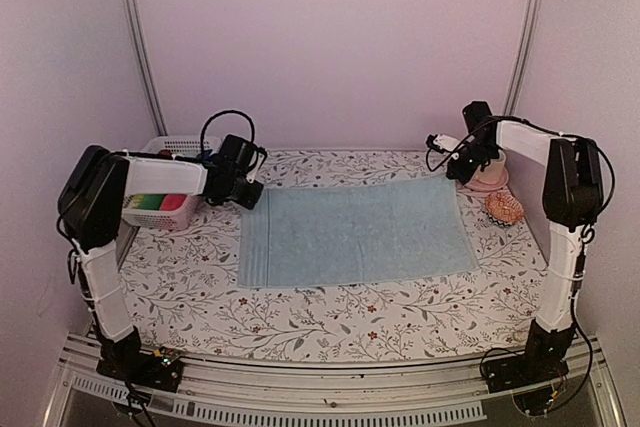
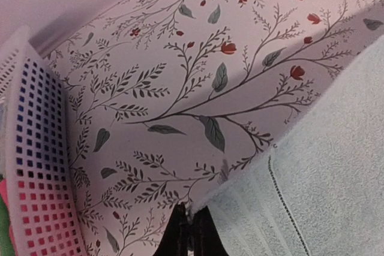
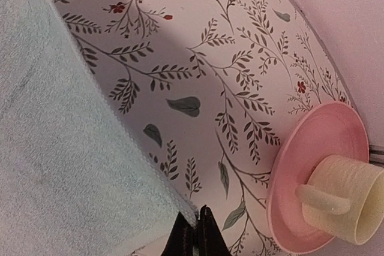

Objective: Roll the towels
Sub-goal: Flatten out the towel at the center of the board, then fold the towel at the center of the board.

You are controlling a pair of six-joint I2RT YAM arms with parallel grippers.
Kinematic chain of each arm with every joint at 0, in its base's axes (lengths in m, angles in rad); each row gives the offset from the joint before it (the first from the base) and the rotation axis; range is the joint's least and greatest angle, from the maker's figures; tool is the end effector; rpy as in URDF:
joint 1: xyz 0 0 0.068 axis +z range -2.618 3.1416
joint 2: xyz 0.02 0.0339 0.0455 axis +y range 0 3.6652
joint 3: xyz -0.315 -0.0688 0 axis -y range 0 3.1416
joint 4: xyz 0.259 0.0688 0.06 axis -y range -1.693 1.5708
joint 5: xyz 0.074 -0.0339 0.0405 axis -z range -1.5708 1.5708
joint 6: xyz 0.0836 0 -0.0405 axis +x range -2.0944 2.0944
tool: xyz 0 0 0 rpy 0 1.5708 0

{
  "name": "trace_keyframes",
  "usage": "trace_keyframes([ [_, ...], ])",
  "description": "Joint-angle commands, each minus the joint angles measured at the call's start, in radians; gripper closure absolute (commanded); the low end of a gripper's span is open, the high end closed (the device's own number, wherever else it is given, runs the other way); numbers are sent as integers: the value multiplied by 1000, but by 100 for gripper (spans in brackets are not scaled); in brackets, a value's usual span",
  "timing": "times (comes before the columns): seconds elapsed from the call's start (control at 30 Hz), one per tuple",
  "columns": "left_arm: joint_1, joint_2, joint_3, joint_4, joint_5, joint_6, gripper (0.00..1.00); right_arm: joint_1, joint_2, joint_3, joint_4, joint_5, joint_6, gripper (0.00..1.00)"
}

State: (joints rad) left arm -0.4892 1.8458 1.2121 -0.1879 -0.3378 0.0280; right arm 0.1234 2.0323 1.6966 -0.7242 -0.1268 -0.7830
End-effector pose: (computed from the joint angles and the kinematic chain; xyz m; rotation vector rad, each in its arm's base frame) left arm 0.4137 -0.1888 0.1997 0.4458 2.2975 0.1778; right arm 0.4962 0.0722 0.2300 -1.1851 2.3344 -0.0642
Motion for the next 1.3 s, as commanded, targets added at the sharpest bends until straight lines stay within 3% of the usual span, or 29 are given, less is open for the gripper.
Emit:
trace_keyframes([
  [0.0,24,203,211,48,29,101,100,-3,157,167,55,52,19,97],
  [0.13,29,302,312,83,-40,151,100,4,212,217,95,72,22,97],
  [0.27,35,296,285,120,-40,175,100,7,173,167,102,43,-2,97],
  [0.7,31,-64,-117,220,84,204,100,-28,-117,-203,145,-88,-200,97],
  [1.27,-79,-295,-330,155,57,193,100,-30,-376,-519,112,-165,-440,98],
])
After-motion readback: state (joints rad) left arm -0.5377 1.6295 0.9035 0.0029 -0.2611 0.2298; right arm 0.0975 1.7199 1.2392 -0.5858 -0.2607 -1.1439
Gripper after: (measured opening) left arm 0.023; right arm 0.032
